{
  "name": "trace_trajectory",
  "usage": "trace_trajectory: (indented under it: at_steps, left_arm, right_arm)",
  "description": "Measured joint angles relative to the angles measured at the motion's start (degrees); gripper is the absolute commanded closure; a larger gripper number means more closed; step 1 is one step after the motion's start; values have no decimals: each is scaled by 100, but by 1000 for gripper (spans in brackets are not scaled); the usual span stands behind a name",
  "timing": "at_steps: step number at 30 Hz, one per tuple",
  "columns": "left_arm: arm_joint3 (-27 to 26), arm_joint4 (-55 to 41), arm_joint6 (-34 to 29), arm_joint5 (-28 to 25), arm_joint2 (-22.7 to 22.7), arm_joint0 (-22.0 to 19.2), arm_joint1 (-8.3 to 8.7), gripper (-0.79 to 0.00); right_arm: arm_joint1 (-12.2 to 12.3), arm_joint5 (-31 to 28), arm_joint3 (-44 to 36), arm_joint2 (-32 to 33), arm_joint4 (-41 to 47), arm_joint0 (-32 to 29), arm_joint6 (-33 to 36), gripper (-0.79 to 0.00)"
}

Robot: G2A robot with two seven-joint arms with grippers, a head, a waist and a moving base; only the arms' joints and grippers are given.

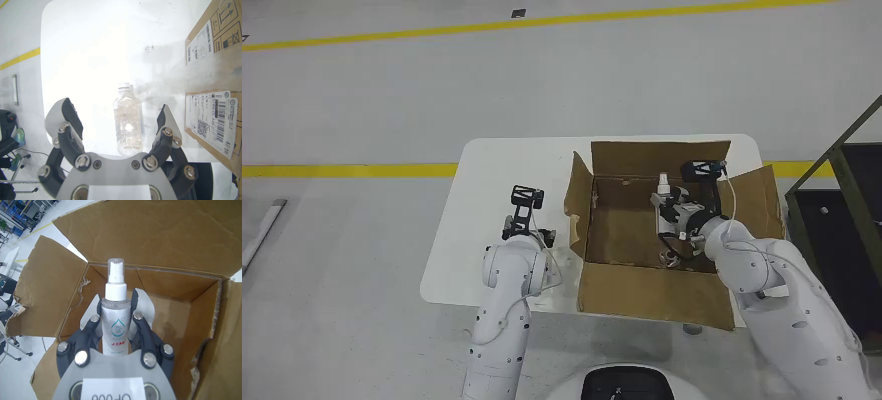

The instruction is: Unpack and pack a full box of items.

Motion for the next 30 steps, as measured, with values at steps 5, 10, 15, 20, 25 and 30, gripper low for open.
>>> trace_trajectory:
  at_steps: [5, 10, 15, 20, 25, 30]
  left_arm:
    - [0, 0, 0, 0, 0, 0, 0, -785]
    - [0, 0, 0, 0, 0, 0, 0, -785]
    - [0, 0, 0, 0, 0, 0, 0, -785]
    - [0, 0, 0, 0, 0, 0, 0, -785]
    - [0, 0, 0, 0, 0, 0, 0, -785]
    - [0, 0, 0, 0, 0, 0, 0, -785]
  right_arm:
    - [44, -286, -472, 373, 73, -158, -443, 0]
    - [148, -258, -1368, 1391, -20, -565, -641, 0]
    - [261, -301, -1871, 2564, -388, -1105, -293, 0]
    - [360, -537, -1629, 3402, -802, -1589, 467, 0]
    - [385, -684, -1167, 3505, -818, -1985, 883, 0]
    - [369, -651, -734, 3199, -981, -2250, 792, 0]
